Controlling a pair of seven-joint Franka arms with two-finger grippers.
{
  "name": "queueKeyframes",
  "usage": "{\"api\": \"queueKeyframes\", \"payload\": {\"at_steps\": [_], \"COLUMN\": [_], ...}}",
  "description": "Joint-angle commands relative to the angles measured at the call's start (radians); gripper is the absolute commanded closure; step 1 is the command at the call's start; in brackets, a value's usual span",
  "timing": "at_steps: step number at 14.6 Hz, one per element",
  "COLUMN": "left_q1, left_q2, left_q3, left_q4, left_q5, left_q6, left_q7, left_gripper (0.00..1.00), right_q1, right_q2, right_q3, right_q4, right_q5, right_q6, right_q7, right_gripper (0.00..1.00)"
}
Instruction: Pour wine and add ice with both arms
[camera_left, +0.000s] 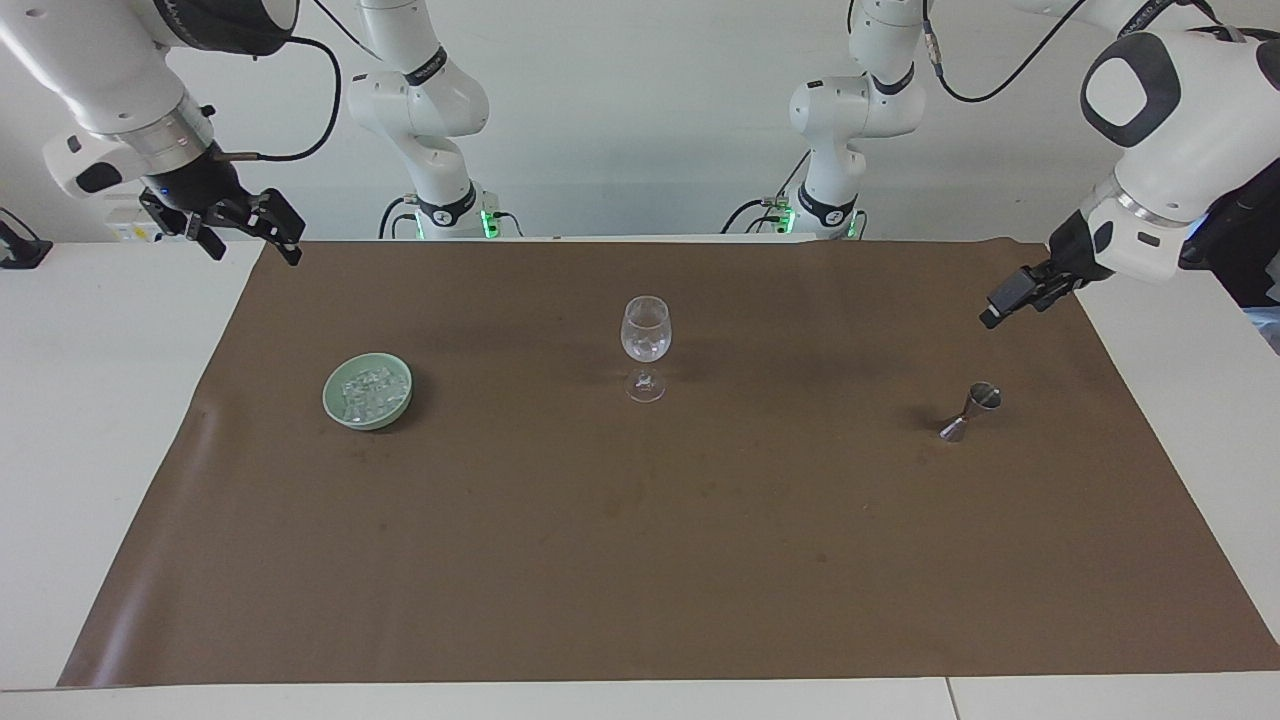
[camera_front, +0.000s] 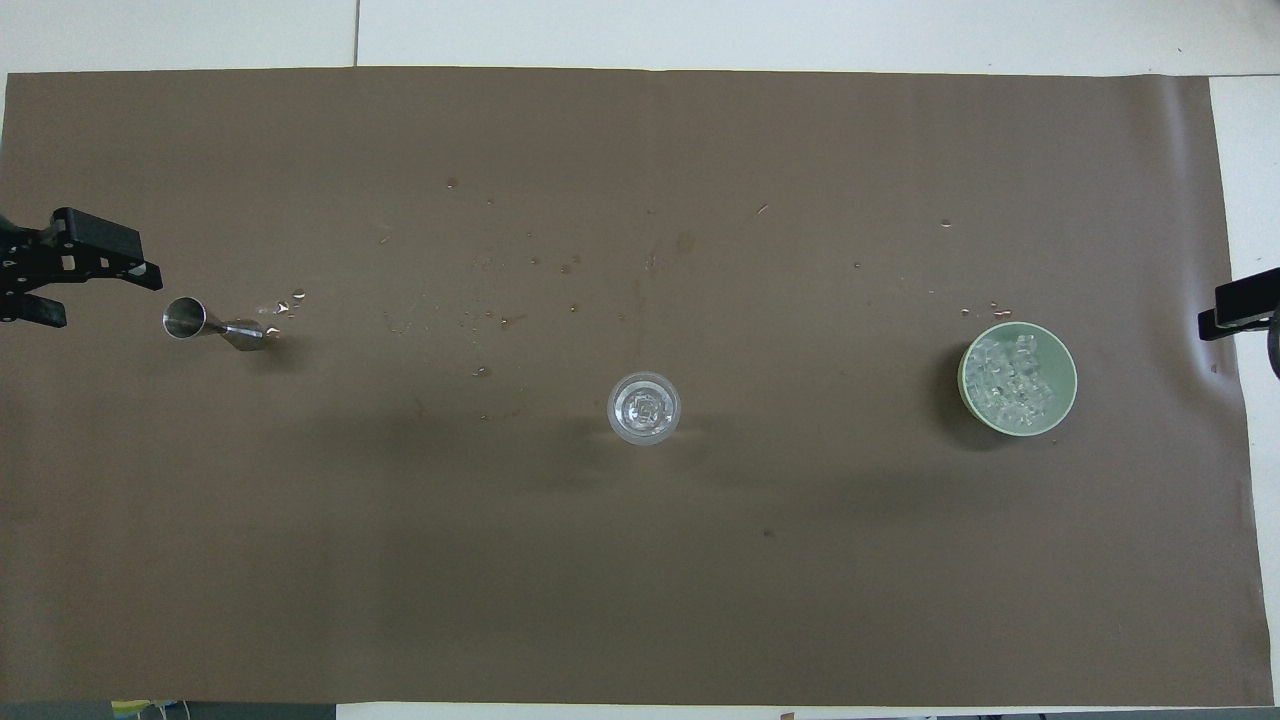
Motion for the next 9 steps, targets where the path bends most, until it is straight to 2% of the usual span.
{"api": "queueKeyframes", "payload": {"at_steps": [1,6,9], "left_q1": [0.041,0.06,0.044], "left_q2": [-0.056,-0.119,-0.116], "left_q3": [-0.092,-0.12,-0.12], "left_q4": [-0.045,-0.075,-0.069], "left_q5": [0.076,0.076,0.076], "left_q6": [-0.005,-0.042,-0.042], "left_q7": [0.121,0.144,0.153], "left_gripper": [0.0,0.0,0.0], "right_q1": [-0.022,-0.022,-0.022], "right_q2": [0.007,0.008,0.008], "right_q3": [0.02,0.018,0.018], "right_q4": [0.013,0.015,0.015], "right_q5": [-0.01,-0.008,-0.008], "right_q6": [0.006,0.006,0.005], "right_q7": [0.009,0.006,0.004], "right_gripper": [0.0,0.0,0.0]}}
